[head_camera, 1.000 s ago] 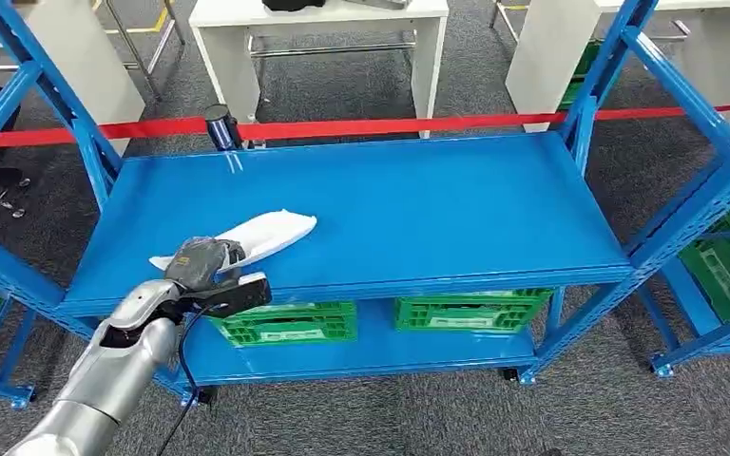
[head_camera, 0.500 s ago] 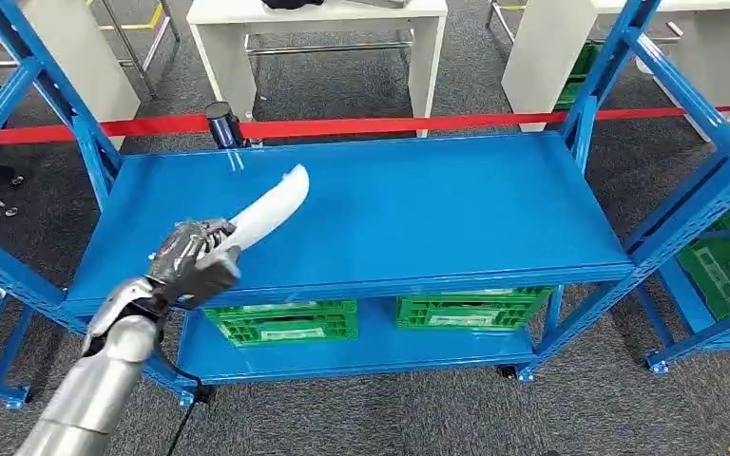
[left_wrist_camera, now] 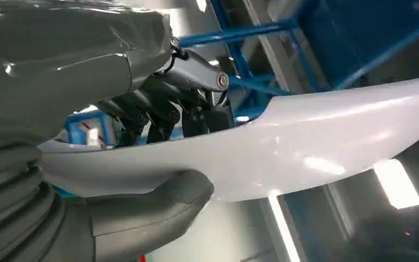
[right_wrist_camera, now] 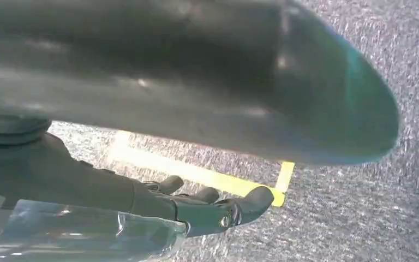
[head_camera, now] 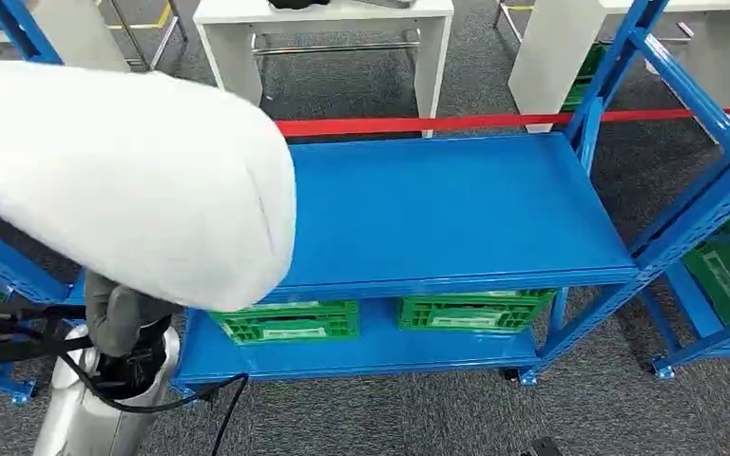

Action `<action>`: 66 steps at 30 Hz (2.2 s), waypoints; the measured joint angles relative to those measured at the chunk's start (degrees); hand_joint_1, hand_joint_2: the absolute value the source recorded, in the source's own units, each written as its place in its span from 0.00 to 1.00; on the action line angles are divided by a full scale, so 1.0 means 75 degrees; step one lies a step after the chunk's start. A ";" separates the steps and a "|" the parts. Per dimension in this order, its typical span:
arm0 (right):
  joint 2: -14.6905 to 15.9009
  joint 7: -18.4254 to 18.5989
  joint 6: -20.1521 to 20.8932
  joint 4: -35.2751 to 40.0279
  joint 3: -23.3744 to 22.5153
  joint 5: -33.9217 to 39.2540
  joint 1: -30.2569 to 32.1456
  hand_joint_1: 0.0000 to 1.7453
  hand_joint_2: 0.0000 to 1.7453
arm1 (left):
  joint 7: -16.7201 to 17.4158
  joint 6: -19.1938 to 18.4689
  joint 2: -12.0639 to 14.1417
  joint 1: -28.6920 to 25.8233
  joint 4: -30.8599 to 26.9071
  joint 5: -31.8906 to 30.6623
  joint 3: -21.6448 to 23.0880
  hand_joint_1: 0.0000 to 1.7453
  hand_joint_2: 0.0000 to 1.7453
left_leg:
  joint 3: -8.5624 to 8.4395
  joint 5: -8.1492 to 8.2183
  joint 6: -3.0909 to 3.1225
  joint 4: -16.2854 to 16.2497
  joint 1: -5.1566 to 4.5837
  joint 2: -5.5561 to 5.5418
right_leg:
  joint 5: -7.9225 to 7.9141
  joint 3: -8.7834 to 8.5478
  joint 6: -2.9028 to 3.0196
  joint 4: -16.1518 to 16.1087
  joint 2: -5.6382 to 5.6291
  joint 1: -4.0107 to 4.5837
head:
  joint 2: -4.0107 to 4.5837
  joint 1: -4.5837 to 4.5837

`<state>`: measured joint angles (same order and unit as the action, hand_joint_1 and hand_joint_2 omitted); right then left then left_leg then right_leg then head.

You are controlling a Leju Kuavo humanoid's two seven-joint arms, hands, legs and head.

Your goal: Take the parts from the cabinet and place them on the table.

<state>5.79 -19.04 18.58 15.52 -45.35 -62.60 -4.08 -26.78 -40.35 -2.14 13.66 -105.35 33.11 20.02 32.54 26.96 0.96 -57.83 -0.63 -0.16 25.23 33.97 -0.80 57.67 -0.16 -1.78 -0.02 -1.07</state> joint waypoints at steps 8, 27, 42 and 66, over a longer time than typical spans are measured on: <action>0.0003 0.0910 0.0075 0.0050 -0.0136 0.0425 0.0264 0.00 0.00 | 0.0661 0.0182 0.0012 0.0620 -0.0472 -0.0098 0.0940 0.88 1.00 | 0.0317 0.0639 -0.0173 -0.1299 0.0141 0.0006 | -0.0093 0.0065 0.0061 0.0012 0.0021 0.0015 | 0.0000 -0.0041; -0.0769 0.2142 0.1113 0.1999 -0.2023 -0.0589 0.0907 0.00 0.00 | 0.0344 0.0772 0.0542 0.1050 -0.0152 -0.1239 0.1717 0.88 1.00 | 0.0472 -0.0606 0.0080 0.0035 -0.0034 0.0106 | 0.0563 -0.0661 -0.0181 -0.0011 -0.0014 0.0072 | 0.0000 -0.0032; -0.0848 0.2104 0.0854 0.1236 -0.2474 -0.0656 0.0680 0.00 0.00 | 0.0172 0.1017 0.0714 0.1383 0.0626 -0.1387 0.2072 0.88 1.00 | -0.0901 0.0492 -0.0104 0.0232 0.0028 0.0566 | -0.0360 0.0264 -0.0013 -0.0032 0.0529 0.0080 | 0.0000 -0.0032; -0.1072 0.2221 0.0901 0.1519 -0.3046 -0.0504 0.0617 0.00 0.00 | 0.0015 0.0833 0.0682 0.1516 0.1008 -0.1367 0.2232 0.88 1.00 | 0.0807 -0.0586 -0.0118 -0.0087 0.0012 -0.0086 | 0.0468 -0.0648 0.0179 -0.0161 0.0061 0.0060 | 0.0000 -0.0038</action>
<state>-2.25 -2.38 25.33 26.91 -68.19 -66.38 0.55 -26.67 -34.10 2.97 25.03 -97.79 22.86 36.76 38.59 22.57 0.08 -58.48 -0.55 -0.81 28.73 29.12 0.54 56.46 0.30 -1.33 -0.02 -1.36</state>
